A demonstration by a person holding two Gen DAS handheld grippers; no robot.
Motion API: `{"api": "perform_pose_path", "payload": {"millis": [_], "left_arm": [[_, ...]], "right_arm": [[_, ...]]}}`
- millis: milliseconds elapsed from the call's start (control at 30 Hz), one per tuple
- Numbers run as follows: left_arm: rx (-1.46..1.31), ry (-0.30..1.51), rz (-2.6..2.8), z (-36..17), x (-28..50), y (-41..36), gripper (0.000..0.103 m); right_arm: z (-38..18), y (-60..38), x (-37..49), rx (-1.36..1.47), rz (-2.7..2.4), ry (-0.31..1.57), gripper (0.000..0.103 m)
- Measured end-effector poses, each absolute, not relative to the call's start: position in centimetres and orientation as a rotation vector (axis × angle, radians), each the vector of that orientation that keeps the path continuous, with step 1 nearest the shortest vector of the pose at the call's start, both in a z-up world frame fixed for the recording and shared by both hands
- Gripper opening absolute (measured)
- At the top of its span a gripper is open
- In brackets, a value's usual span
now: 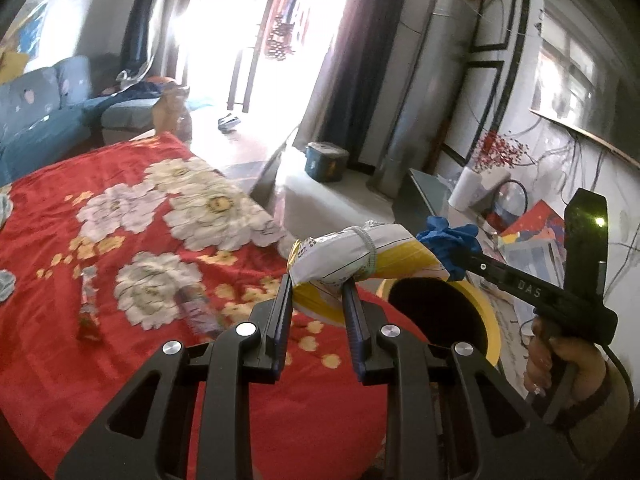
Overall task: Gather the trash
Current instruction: 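Carry the snack bag and blue glove over the yellow-rimmed bin with both tools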
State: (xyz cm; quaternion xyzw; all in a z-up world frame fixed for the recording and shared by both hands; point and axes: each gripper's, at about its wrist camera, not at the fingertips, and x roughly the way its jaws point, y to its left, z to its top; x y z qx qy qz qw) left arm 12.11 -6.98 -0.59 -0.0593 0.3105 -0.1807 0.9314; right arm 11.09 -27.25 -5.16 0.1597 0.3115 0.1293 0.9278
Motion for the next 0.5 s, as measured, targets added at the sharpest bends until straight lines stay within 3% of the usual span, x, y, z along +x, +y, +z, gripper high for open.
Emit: {"api": "perform_pose_path", "payload": {"millis": [500], "left_arm": [[-0.033, 0.645, -0.460, -0.9, 12.3, -12.7, 0.024]], "right_arm": [[-5.8, -32.1, 10.5, 0.400, 0.149, 0.614, 0.004]]}}
